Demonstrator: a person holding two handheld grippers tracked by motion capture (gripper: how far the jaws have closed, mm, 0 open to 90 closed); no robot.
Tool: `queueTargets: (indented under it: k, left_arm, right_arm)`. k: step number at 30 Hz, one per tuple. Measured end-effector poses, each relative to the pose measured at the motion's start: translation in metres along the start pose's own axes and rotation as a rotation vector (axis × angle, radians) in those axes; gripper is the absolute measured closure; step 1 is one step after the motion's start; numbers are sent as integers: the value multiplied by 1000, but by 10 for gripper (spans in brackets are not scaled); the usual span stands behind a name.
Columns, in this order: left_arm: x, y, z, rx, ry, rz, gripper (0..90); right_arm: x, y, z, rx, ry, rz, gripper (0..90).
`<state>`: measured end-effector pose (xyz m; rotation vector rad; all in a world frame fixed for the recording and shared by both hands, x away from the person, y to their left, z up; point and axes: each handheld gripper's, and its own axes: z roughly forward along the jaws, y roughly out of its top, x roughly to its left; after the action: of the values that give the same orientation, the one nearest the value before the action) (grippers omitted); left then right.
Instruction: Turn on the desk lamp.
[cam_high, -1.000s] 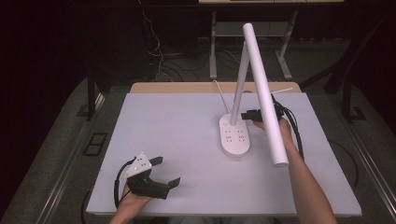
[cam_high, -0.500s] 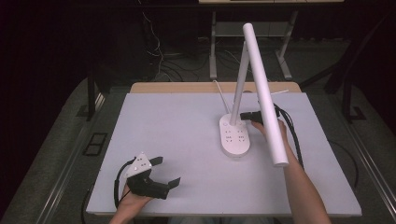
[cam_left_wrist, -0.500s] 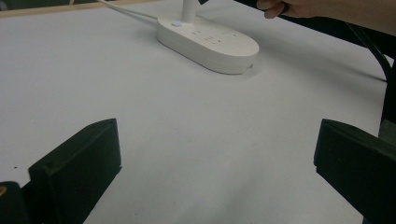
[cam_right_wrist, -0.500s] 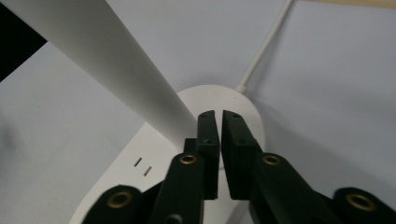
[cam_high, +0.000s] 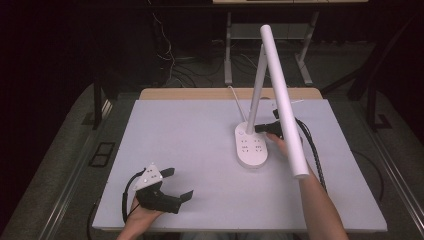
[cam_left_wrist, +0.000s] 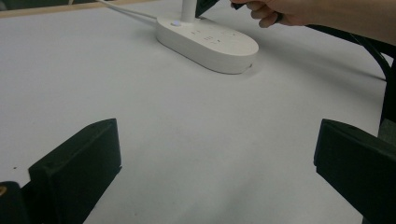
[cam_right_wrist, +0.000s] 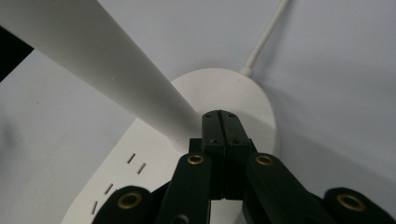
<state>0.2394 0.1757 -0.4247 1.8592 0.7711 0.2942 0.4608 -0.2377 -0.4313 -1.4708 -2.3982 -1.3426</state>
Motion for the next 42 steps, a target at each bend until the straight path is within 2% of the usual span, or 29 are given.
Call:
queueTargets:
  k: [9,13,23,30,35,38,42]
  left_arm:
    - [-3,0,1,4,-6,6,0]
    - [-3,0,2,6,-9,10,0]
    - [-1,0,1,4,-5,4,0]
    - [-2,0,1,2,-5,-1,0]
    - [-2,0,1,1,-4,-2,0]
    - [-2,0,1,1,-4,-2,0]
    - [-2,0,1,0,-4,-2,0]
  right_arm:
    - [0,-3,1,-6,-5,7,898]
    - [1,-7,0,-33,-5,11,898]
    - [0,-5,-2,-29,-10,23,896]
    - [-2,-2,-16,-48,-10,25,896]
    - [-1,0,-32,-56,-23,6,896]
    - [1,1,-46,-63,-31,19,896]
    - [3,1,-54,-70,-36,11,896]
